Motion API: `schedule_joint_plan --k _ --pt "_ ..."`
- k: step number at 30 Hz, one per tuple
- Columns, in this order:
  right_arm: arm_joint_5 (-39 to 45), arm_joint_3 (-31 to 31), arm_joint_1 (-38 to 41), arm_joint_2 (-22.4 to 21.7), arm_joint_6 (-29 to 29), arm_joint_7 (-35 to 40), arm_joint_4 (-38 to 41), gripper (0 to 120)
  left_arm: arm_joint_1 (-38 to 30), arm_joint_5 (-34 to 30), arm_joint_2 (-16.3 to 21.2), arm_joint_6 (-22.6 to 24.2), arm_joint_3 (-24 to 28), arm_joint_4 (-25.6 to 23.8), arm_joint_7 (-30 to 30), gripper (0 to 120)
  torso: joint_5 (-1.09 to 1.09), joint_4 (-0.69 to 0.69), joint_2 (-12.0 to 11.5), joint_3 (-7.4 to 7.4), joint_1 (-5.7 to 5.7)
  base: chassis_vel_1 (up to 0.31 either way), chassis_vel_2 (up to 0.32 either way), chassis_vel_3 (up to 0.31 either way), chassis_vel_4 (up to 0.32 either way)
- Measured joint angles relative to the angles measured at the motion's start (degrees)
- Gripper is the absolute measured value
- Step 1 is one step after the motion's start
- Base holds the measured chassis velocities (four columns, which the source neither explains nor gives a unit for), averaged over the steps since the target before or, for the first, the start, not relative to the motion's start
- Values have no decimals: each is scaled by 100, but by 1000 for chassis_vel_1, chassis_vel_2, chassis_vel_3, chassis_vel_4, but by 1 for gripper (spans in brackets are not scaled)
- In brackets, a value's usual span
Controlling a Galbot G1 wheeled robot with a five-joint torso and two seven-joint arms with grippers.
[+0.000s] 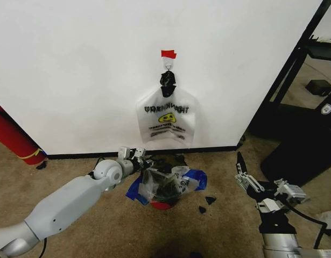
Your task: Pick up the garbage bag from the wall and place it over the trash bin.
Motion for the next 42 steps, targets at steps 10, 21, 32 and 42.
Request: schedule_joint_plan --k 10,21,32,42 --pt "-118 -106 28 18 -15 49 -33 100 267 -480 46 136 -488 -360 -521 1 -2 -1 -1 1 0 0 0 0 0" --pt "-114 -182 163 -2 -196 246 -118 100 2322 -1008 -20 -118 -2565 -2006 -2207 1 1 2 0 0 -1 0 0 0 0" --pt "-113 -277 310 -99 -352 370 -218 100 3534 -462 -634 -894 -2713 -2701 -3613 1 1 -1 0 -1 -1 0 0 0 0" --pt "-206 -414 239 -88 -345 368 -225 100 3578 317 -1434 -2044 -2509 -2284 -3894 1 1 1 0 0 0 0 0 0 0"
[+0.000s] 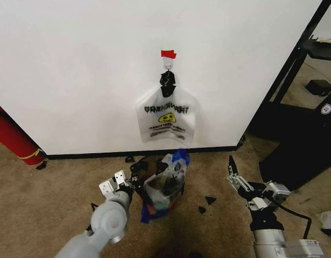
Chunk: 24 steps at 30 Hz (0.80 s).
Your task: Pick up the garbage bag from the wall and place it over the trash bin.
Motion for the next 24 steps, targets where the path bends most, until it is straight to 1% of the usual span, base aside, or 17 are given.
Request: schedule_joint_plan --k 2,8,13,16,17,18,21,23,24 --pt "-40 -55 -4 6 0 0 -2 100 -6 63 -80 -131 0 73 1 1 1 0 0 0 0 0 0 0 0" --pt "-78 -104 7 24 -14 1 -5 100 6 136 -165 -239 31 255 120 1 0 0 0 0 0 0 0 0 0" --pt "-84 -104 -4 22 -21 2 2 100 -6 112 -175 -226 31 312 179 1 0 -1 0 0 1 0 0 0 0" --pt "-84 -85 -12 11 -25 5 6 100 -1 43 -229 -133 3 364 173 1 0 0 0 0 1 0 0 0 0" --pt "-84 -75 -9 14 -28 6 6 100 15 45 -252 -116 -5 367 171 6 0 -1 0 0 1 0 0 0 0" --pt "-84 -75 -9 14 -28 6 6 100 15 45 -252 -116 -5 367 171 6 0 -1 0 0 1 0 0 0 0" --pt "-84 -62 3 37 -32 14 6 100 65 122 -294 -89 -19 348 176 16 0 0 0 0 1 0 0 0 0" --pt "-84 -66 1 54 -32 16 4 100 85 216 -295 -48 -23 248 180 27 0 0 0 0 1 0 0 0 0" --pt "-84 -69 1 54 -33 18 5 100 82 232 -281 -19 -23 205 180 30 0 0 0 0 1 0 0 0 0"
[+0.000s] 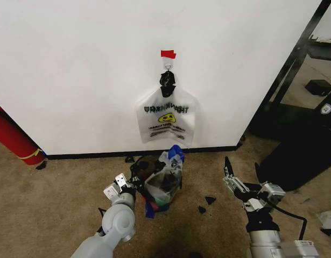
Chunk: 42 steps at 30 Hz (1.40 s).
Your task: Pick up the garbage bag from the wall and place it over the trash bin.
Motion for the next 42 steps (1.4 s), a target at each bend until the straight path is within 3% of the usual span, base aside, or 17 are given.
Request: schedule_joint_plan --k 11,17,20,24,29,33,42 --pt "-2 -18 21 -53 -122 135 25 100 27 106 285 120 -123 -483 89 69 0 0 0 0 0 0 0 0 0" --pt "87 -68 218 -175 -575 517 -48 100 219 346 731 154 -371 -941 460 89 0 -1 0 0 0 0 0 0 0" --pt "248 -75 532 -308 -1093 883 -209 100 507 807 1061 4 -651 -1184 944 98 -1 0 0 0 0 0 0 0 0" --pt "718 -183 1120 -527 -1797 1229 -570 100 886 1426 1307 -234 -995 -1530 1388 100 0 1 0 0 0 0 0 0 0" --pt "1267 -325 1567 -649 -2221 1334 -878 100 887 1909 1453 -340 -913 -1698 1577 100 -1 0 0 0 0 0 0 0 0" --pt "1513 -534 1864 -655 -2495 1385 -1076 100 829 1998 1519 -342 -792 -1773 1640 100 0 -3 0 1 0 0 0 0 0" --pt "2018 -1402 3205 -525 -3814 1729 -1733 100 790 2069 1556 -255 -705 -1948 1656 100 -1 1 0 1 0 0 0 0 0"
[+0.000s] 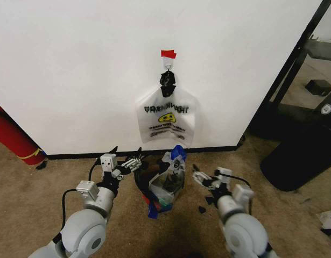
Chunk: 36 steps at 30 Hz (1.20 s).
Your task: Pick up the garbage bag from the wall and place it over the trash bin.
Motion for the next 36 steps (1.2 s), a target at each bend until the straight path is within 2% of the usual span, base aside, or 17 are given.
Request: schedule_joint_plan --k 5,12,20,28,36 --pt "246 -370 569 371 -635 619 -209 100 -93 -19 31 92 98 -20 -3 100 0 -1 0 0 0 0 0 0 0" --pt "503 -542 784 707 -1038 1456 -365 100 -133 -77 -4 130 148 95 -19 100 0 -1 0 0 0 0 0 0 0" --pt "1176 -509 935 1013 -1135 2202 -576 100 -158 -112 -23 132 174 159 -20 100 0 -1 0 0 0 0 0 0 0" --pt "1715 -519 1141 1168 -1312 2645 -770 97 -148 -119 -54 132 181 178 -20 100 1 0 0 0 0 0 0 0 0" --pt "1901 -552 1242 1196 -1432 2897 -911 96 -145 -130 -101 123 193 214 -23 100 1 -1 0 -1 0 0 0 0 0"
